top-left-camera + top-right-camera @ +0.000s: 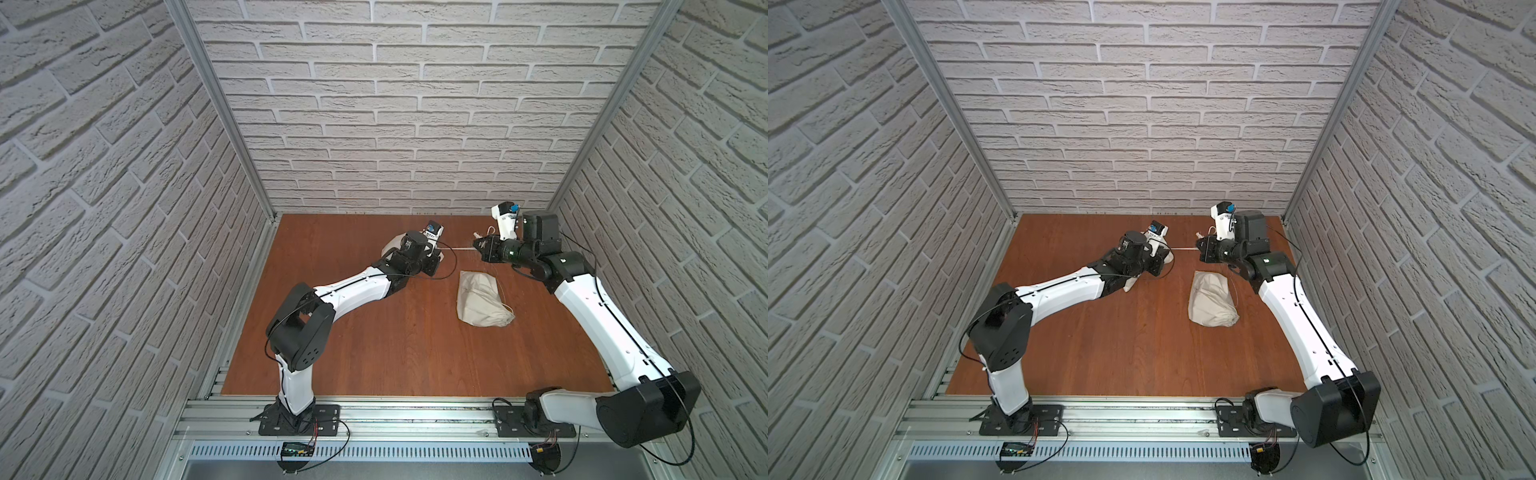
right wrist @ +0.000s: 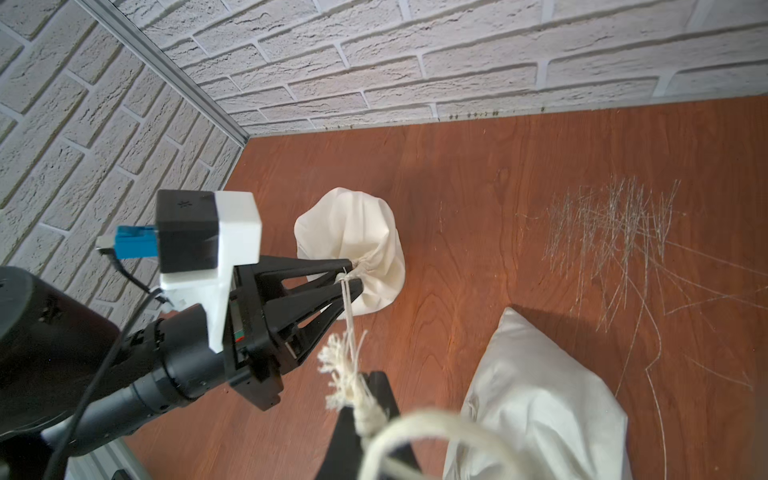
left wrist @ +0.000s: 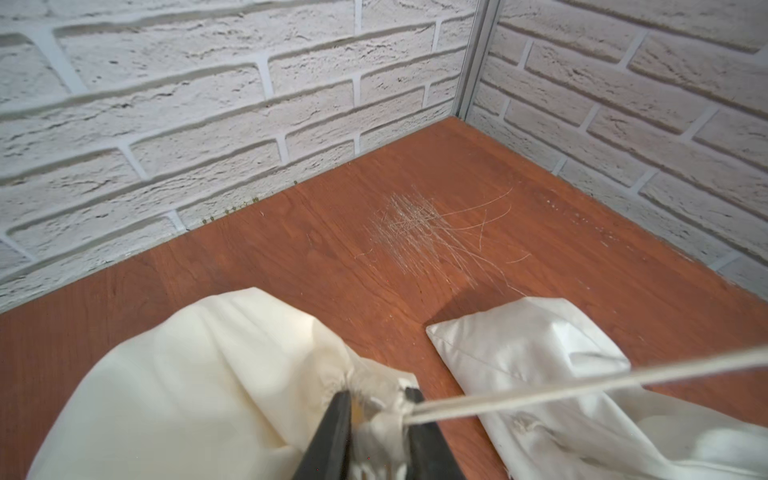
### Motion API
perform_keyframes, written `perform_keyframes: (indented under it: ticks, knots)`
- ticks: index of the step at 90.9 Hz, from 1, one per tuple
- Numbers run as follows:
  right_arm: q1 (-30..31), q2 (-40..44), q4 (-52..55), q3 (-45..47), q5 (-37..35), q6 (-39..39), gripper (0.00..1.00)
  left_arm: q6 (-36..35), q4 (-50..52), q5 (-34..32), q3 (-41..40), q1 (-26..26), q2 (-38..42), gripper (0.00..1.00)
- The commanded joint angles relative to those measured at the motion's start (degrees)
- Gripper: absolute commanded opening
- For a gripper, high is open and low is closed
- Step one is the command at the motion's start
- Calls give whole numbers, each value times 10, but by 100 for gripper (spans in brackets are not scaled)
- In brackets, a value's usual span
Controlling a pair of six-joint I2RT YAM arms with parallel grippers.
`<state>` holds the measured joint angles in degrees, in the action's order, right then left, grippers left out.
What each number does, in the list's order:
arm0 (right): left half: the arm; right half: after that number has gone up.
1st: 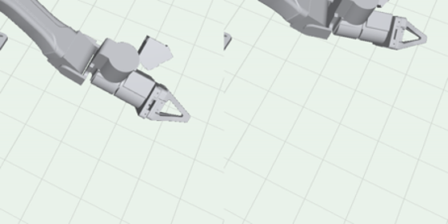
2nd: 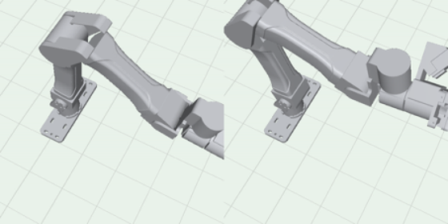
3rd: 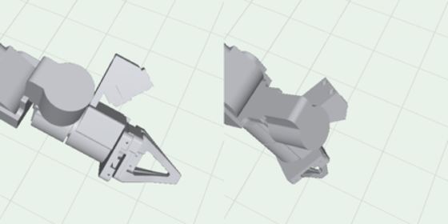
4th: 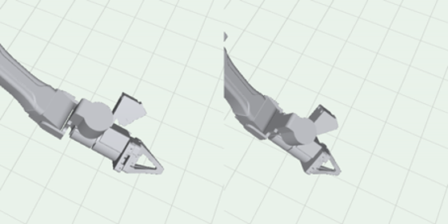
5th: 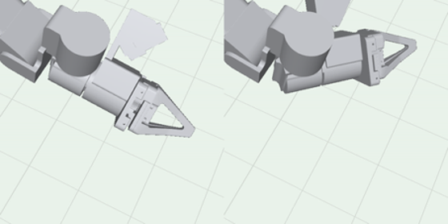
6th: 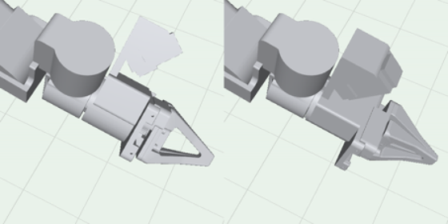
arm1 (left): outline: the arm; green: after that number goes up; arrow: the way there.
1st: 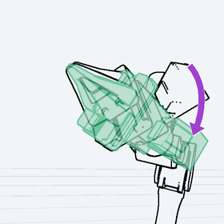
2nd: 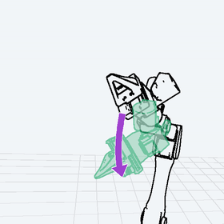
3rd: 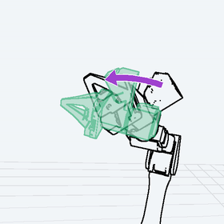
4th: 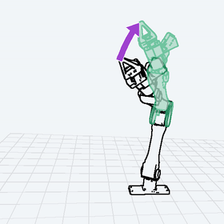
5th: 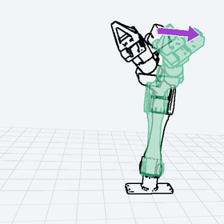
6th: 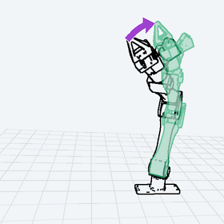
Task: Close the soil bag
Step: Frap the soil bag at the center of the board.
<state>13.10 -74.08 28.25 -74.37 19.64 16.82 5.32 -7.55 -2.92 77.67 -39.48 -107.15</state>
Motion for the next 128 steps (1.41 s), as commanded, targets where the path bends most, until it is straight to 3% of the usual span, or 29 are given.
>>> perform_keyframes:
  ticks: [1, 26, 40, 50, 64, 76, 104, 128]
  knots:
    - [-47, 87, -53, -30, -32, 9, 3, 2, 249, -252, -48, 109, -79, 30]
    - [-47, 79, -43, -44, -23, 2, 3, 38, 237, -253, -77, 134, -63, 44]
    - [-46, 60, -54, -45, 5, 13, 3, 53, 240, -262, -80, 154, -57, 44]
    - [-46, 52, -54, -46, 8, 12, 3, 67, 226, -234, -104, 176, -33, 46]
    - [-34, 28, -52, -66, 30, 7, 3, -10, 135, -175, -160, 124, 61, 80]
    - [-16, 4, -59, -75, 31, 4, 3, -32, 127, -87, -147, 91, 118, 97]
    - [0, -23, -67, -80, 30, -1, 3, -104, 147, 96, -44, 38, 144, 98]
    - [0, -16, -59, -77, 25, -8, 3, -149, 217, 317, 140, 28, 42, 88]
